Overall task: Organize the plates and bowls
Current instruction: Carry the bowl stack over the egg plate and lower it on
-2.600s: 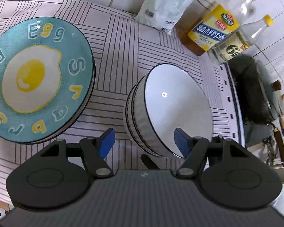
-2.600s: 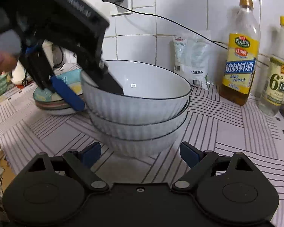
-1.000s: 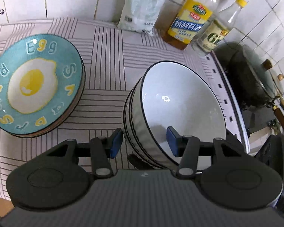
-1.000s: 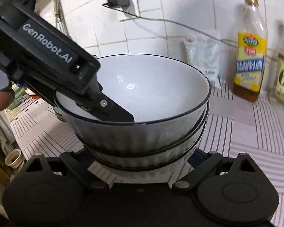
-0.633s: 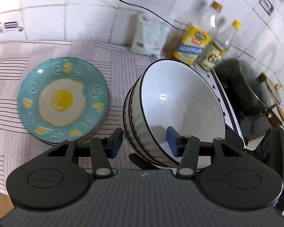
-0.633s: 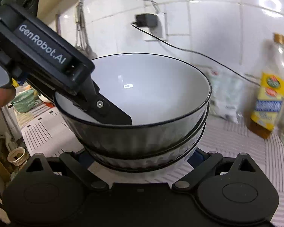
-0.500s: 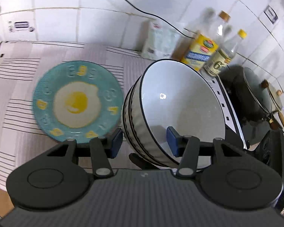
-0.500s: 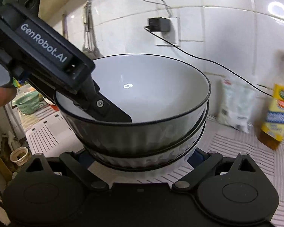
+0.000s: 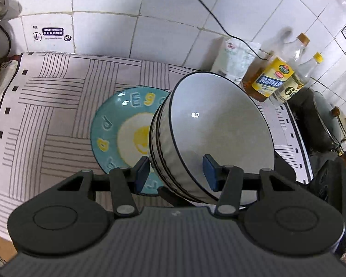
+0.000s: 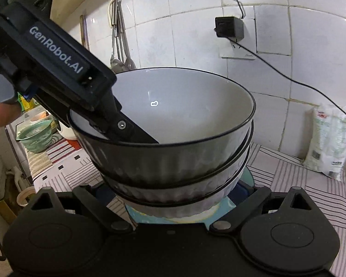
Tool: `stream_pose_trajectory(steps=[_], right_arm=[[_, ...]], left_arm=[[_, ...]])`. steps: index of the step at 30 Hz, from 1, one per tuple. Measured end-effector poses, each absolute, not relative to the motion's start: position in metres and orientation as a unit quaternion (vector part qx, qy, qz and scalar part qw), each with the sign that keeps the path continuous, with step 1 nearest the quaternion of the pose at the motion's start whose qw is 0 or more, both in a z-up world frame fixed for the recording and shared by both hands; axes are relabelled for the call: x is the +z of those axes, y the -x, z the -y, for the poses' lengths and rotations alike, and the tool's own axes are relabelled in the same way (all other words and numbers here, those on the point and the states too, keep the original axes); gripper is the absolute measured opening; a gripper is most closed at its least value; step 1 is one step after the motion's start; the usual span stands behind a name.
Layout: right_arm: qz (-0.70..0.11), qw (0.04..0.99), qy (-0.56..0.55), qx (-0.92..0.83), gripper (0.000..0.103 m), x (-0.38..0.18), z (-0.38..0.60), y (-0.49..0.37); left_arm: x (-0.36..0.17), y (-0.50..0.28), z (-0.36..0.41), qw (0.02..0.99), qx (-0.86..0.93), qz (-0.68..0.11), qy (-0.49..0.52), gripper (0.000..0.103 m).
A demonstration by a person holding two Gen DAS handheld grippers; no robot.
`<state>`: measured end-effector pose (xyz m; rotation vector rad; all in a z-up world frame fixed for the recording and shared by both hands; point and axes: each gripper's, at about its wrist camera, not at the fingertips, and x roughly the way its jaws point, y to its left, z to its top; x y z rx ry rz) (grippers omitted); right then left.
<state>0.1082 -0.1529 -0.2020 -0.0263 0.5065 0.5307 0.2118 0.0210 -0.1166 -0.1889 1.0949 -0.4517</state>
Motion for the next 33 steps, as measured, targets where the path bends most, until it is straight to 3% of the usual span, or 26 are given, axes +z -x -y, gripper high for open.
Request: stream_pose_trajectory(steps=[20,33], right_arm=[[-0.317,0.933,-0.015,0.170,0.099,-0.255,0.114,-0.148],[-0.355,0.923,-0.022,0.145,0.099,-0.253,0.109,-0.164]], left_arm=[[-0.190,-0.292,-0.039,0.760,-0.279,-0.584,0.063,0.049],[-0.195,-0.294,-0.034,0.763,-0.286,-0.577,0.057,0.048]])
